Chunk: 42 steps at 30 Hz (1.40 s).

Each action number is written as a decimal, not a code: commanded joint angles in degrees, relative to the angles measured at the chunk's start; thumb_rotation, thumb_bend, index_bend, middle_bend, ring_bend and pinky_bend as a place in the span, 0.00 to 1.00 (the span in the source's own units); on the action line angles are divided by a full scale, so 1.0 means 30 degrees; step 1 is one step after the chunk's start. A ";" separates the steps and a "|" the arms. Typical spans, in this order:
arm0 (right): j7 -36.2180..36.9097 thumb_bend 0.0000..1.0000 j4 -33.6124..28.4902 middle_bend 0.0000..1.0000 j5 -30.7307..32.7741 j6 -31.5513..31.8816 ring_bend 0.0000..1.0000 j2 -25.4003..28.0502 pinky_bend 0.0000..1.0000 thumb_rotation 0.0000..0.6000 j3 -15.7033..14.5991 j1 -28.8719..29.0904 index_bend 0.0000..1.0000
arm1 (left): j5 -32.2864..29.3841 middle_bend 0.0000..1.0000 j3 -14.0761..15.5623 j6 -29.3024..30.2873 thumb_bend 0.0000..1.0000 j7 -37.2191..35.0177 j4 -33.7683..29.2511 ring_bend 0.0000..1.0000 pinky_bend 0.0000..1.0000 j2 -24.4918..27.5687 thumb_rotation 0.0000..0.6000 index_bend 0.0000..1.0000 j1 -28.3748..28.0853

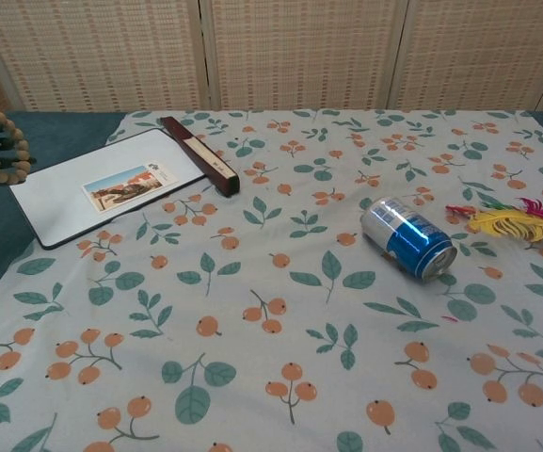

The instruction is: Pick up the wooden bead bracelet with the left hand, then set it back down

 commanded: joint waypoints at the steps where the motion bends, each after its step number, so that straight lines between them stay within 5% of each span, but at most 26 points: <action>1: 0.0024 0.15 -0.0001 0.00 -0.0006 0.0010 0.00 0.0009 0.00 0.69 0.0001 -0.0006 0.00 | 0.0159 0.59 0.0115 -0.0084 1.00 -0.0030 -0.0089 0.14 0.00 0.0071 1.00 0.68 -0.0057; 9: -0.0009 0.15 -0.0027 0.00 0.0044 -0.0053 0.00 0.0036 0.00 0.69 -0.0004 0.0001 0.00 | 0.1427 0.52 -0.0250 -0.0302 1.00 0.0199 -0.0636 0.13 0.00 -0.0253 1.00 0.54 0.0383; 16: -0.0039 0.15 -0.0093 0.00 0.0094 -0.0180 0.00 0.0075 0.00 0.69 -0.0032 0.0031 0.00 | 0.1888 0.52 -0.0547 -0.0229 0.66 -0.0005 -0.0690 0.14 0.00 -0.0552 1.00 0.63 0.0737; 22: -0.0042 0.15 -0.0150 0.00 0.0098 -0.0173 0.00 0.0106 0.00 0.69 -0.0042 0.0017 0.00 | 0.1958 0.56 -0.0396 0.0030 0.63 -0.0307 -0.0559 0.14 0.00 -0.0656 0.75 0.69 0.0806; 32: -0.0071 0.15 -0.0204 0.00 0.0071 -0.0127 0.00 0.0145 0.00 0.69 -0.0052 -0.0009 0.00 | 0.2671 0.58 -0.0080 0.0662 0.70 -0.0506 -0.0771 0.14 0.00 -0.0666 0.54 0.71 0.0838; 42: -0.0110 0.15 -0.0194 0.00 0.0135 -0.0180 0.00 0.0141 0.00 0.69 -0.0043 0.0003 0.00 | 0.3493 0.58 0.0045 0.1257 0.54 -0.1515 -0.0998 0.15 0.00 -0.0760 0.36 0.71 0.0948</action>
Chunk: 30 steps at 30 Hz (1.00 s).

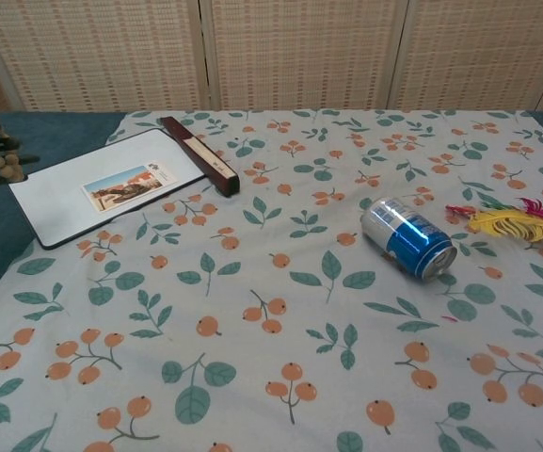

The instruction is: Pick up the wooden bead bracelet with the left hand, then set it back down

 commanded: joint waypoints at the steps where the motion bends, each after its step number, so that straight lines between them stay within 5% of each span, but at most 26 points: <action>1: -0.0005 0.15 -0.0005 0.00 0.0031 -0.0021 0.00 0.0005 0.00 0.69 0.0003 0.0002 0.00 | 0.0191 0.58 0.0022 0.0068 0.52 -0.0432 -0.0063 0.14 0.00 -0.0024 0.34 0.71 0.0022; 7: -0.0072 0.15 -0.0044 0.00 0.0092 -0.0055 0.00 0.0022 0.00 0.69 0.0016 0.0012 0.00 | 0.0727 0.59 0.0163 0.0106 0.47 -0.1052 0.0037 0.15 0.00 0.0033 0.24 0.71 -0.0109; 14: -0.0038 0.15 -0.0038 0.00 0.0068 0.0134 0.00 0.0035 0.00 0.69 0.0058 -0.0057 0.00 | 0.1091 0.59 0.0623 0.0130 0.73 -0.1624 -0.0046 0.15 0.00 0.0346 0.27 0.72 -0.0175; 22: 0.0032 0.15 -0.0078 0.00 -0.0043 0.0246 0.00 0.0073 0.00 0.69 0.0038 -0.0107 0.00 | 0.1856 0.59 0.0871 0.0381 0.82 -0.1958 -0.0315 0.15 0.00 0.0605 0.25 0.70 -0.0140; 24: 0.0058 0.15 -0.0082 0.00 -0.0070 0.0280 0.00 0.0090 0.00 0.69 0.0036 -0.0122 0.00 | 0.2092 0.59 0.0948 0.0490 0.91 -0.2157 -0.0451 0.15 0.00 0.0683 0.43 0.70 -0.0096; 27: 0.0082 0.15 -0.0083 0.00 -0.0053 0.0318 0.00 0.0100 0.00 0.69 0.0055 -0.0141 0.00 | 0.2919 0.58 0.1274 0.0806 1.00 -0.2190 -0.0547 0.15 0.00 0.0799 0.84 0.67 -0.0130; 30: 0.0085 0.15 -0.0105 0.00 -0.0038 0.0348 0.00 0.0116 0.00 0.69 0.0066 -0.0159 0.00 | 0.3743 0.54 0.1586 0.0931 1.00 -0.2596 -0.0730 0.13 0.00 0.0994 1.00 0.62 -0.0177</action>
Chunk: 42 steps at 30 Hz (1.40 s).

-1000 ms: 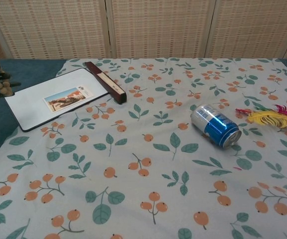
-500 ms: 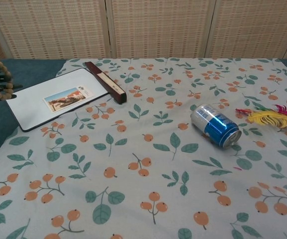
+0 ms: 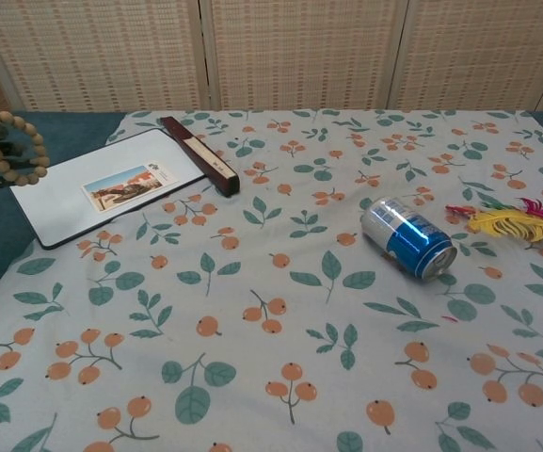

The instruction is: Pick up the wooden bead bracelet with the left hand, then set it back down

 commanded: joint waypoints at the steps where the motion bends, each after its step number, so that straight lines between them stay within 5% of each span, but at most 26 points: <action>1: -0.0014 0.15 -0.0011 0.00 0.0003 0.0012 0.00 0.0013 0.00 0.69 0.0000 -0.0012 0.00 | 0.0913 0.52 0.0398 0.0156 1.00 -0.0528 -0.0218 0.12 0.00 0.0277 1.00 0.60 -0.0067; 10: 0.0065 0.15 0.0005 0.00 0.0037 0.0035 0.00 0.0040 0.00 0.69 0.0047 -0.0020 0.00 | 0.3548 0.37 0.1857 0.0480 1.00 -0.2922 -0.0200 0.02 0.00 0.1311 1.00 0.48 -0.0717; 16: 0.0077 0.15 0.0011 0.00 0.0041 0.0025 0.00 0.0058 0.00 0.69 0.0053 -0.0021 0.00 | 0.4552 0.36 0.3251 0.1424 1.00 -0.5675 0.0020 0.02 0.00 0.1919 1.00 0.41 -0.1340; 21: 0.0058 0.15 0.0002 0.00 0.0008 -0.0055 0.00 0.0055 0.00 0.69 0.0019 0.0006 0.00 | 0.4971 0.42 0.4382 0.2930 0.69 -0.8065 0.0553 0.06 0.00 0.2096 1.00 0.37 -0.1801; 23: 0.0053 0.15 0.0000 0.00 -0.0016 -0.0058 0.00 0.0054 0.00 0.69 0.0015 0.0011 0.00 | 0.5378 0.44 0.4977 0.3885 0.65 -0.8575 0.0995 0.07 0.00 0.2098 1.00 0.37 -0.2024; 34: -0.0114 0.15 -0.0003 0.00 0.0049 -0.0186 0.00 -0.0035 0.00 0.69 0.0012 0.0063 0.00 | 0.7578 0.46 0.9468 0.9964 0.64 -0.6113 0.3083 0.07 0.00 0.0852 1.00 0.37 -0.2528; 42: -0.0249 0.15 0.0017 0.00 0.0110 -0.0255 0.00 -0.0093 0.00 0.69 0.0016 0.0094 0.00 | 0.7908 0.46 1.2140 1.2361 0.64 -0.3016 0.4503 0.07 0.00 -0.0963 1.00 0.34 -0.2830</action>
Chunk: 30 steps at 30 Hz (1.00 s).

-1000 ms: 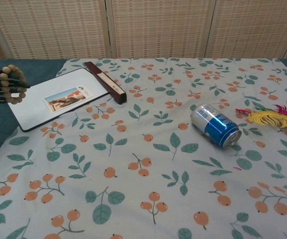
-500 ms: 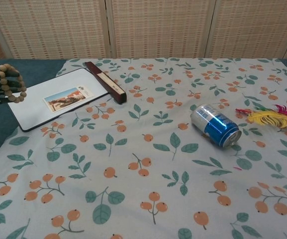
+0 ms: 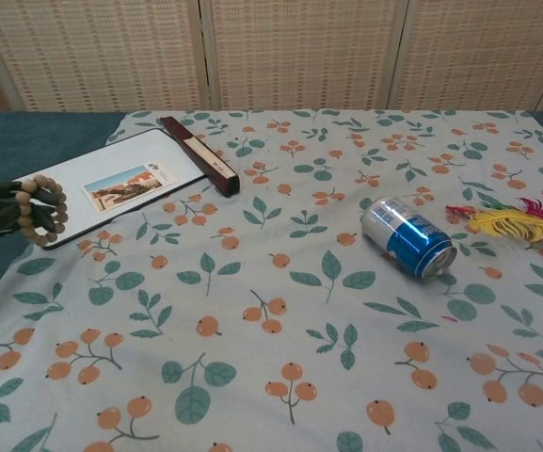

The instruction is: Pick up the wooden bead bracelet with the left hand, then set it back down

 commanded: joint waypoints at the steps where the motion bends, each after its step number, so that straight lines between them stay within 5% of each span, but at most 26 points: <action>1: -0.0028 0.15 0.0012 0.00 0.0030 -0.0005 0.00 -0.0009 0.00 0.69 0.0017 0.0008 0.00 | 0.0238 0.46 0.1168 0.1291 0.64 0.2019 0.1112 0.07 0.00 -0.1262 1.00 0.34 -0.0161; 9: -0.0087 0.15 0.0021 0.00 0.0072 -0.0052 0.00 -0.0044 0.00 0.69 0.0019 0.0031 0.00 | 0.1060 0.44 0.3150 0.3124 0.64 0.6432 0.2608 0.07 0.00 -0.2674 1.00 0.32 -0.0502; 15: -0.0062 0.15 -0.0019 0.00 0.0033 0.0021 0.00 -0.0005 0.00 0.69 0.0009 -0.0002 0.00 | 0.2335 0.40 0.4727 0.3651 0.57 1.0980 0.2607 0.07 0.00 -0.2144 1.00 0.19 -0.0989; 18: -0.0095 0.15 -0.0034 0.00 0.0000 0.0010 0.00 0.0000 0.00 0.69 -0.0017 -0.0002 0.00 | 0.2436 0.32 0.4809 0.5083 0.46 1.3520 0.2075 0.07 0.00 -0.1986 1.00 0.13 -0.0593; 23: -0.0498 0.15 -0.0125 0.00 0.0016 0.0291 0.00 -0.0043 0.00 0.69 0.0011 -0.0120 0.00 | 0.2262 0.03 0.4619 0.7358 0.41 1.6279 0.0349 0.00 0.00 -0.0879 1.00 0.01 0.0041; 30: -0.2889 0.15 -0.0136 0.00 0.0580 0.2279 0.00 -0.0660 0.00 0.69 0.0635 -0.0838 0.00 | 0.2870 0.00 0.4765 1.3873 0.43 2.0289 -0.2043 0.00 0.00 0.2090 1.00 0.00 0.3123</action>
